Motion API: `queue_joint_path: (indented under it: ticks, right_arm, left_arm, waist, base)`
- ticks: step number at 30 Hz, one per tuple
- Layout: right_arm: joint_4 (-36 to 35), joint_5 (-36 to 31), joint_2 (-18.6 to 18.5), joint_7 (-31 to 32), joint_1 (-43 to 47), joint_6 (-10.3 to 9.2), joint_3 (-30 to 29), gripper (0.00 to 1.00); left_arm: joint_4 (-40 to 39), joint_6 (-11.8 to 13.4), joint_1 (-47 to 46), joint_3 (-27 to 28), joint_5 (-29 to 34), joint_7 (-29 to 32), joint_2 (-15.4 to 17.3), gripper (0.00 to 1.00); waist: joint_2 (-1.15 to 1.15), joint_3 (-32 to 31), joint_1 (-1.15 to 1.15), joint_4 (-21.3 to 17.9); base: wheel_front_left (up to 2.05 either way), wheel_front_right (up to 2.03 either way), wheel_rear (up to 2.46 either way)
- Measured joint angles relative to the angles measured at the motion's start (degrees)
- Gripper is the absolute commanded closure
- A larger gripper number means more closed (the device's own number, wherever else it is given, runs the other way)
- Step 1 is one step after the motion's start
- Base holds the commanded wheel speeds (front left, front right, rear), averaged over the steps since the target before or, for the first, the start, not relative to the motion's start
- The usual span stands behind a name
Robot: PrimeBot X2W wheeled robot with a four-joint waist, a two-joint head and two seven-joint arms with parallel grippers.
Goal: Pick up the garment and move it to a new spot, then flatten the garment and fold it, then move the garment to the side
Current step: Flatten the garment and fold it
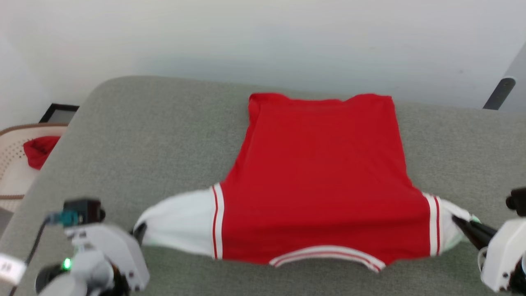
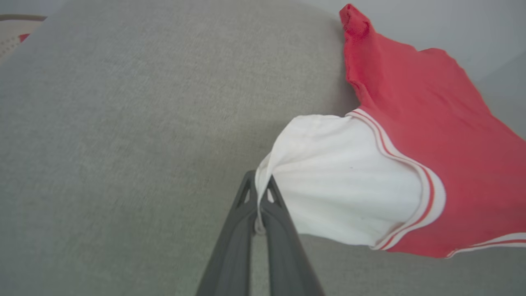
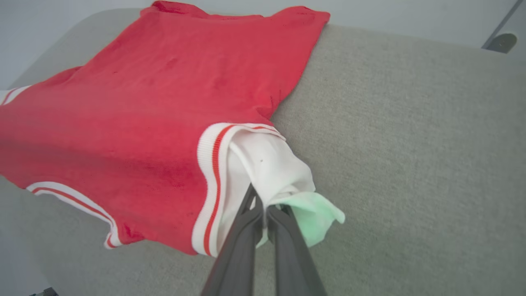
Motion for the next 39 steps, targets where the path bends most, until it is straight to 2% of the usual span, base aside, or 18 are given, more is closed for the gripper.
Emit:
queue_joint_path:
  ticks: [5,8,12,19,29,30,39]
  right_arm:
    - [-5.23,-1.41,0.09,5.43,7.21,0.00,-3.28,1.00]
    - [-7.75,-1.80,0.58,8.47,11.10,0.00,-4.91,1.00]
    - [-10.37,-2.20,1.42,12.23,15.46,-0.01,-6.78,1.00]
    - [-13.65,-3.61,2.89,16.59,19.71,-0.01,-8.94,1.00]
    - [-16.38,-5.36,4.33,20.00,20.90,-0.01,-9.47,1.00]
    - [-16.72,-5.61,4.49,19.84,20.81,-0.01,-9.62,0.00]
    - [-21.64,-6.69,7.00,25.07,19.46,-0.02,-12.58,0.00]
  left_arm:
    - [-11.57,6.99,10.29,0.98,-1.35,0.82,2.78,1.00]
    - [-15.91,9.90,15.18,1.08,-2.22,1.18,3.42,1.00]
    - [-19.23,12.17,19.25,0.80,-2.56,1.23,4.05,1.00]
    - [-19.53,13.67,22.45,0.58,-2.76,0.57,3.93,1.00]
    - [-16.01,12.13,20.95,0.51,-2.52,-1.80,1.44,1.00]
    - [-15.74,12.05,20.70,0.48,-2.50,-1.91,1.21,1.00]
    - [-14.40,10.07,18.85,0.52,-1.58,-4.98,-0.98,1.00]
  waist:
    - [0.00,-0.85,0.00,-0.80]
    - [0.00,-0.96,0.00,-1.08]
    - [0.00,-0.79,0.00,-1.12]
    - [0.00,-0.01,0.00,-1.30]
    - [0.00,1.40,0.00,-1.92]
    - [0.00,1.57,0.00,-1.98]
    - [0.00,3.50,0.00,-2.47]
  base:
    - [0.00,0.00,0.00]
    - [0.00,0.00,0.00]
    - [0.00,0.00,0.00]
    - [0.00,0.00,0.00]
    - [0.00,0.00,0.00]
    - [0.00,0.00,0.00]
    - [0.00,0.00,0.00]
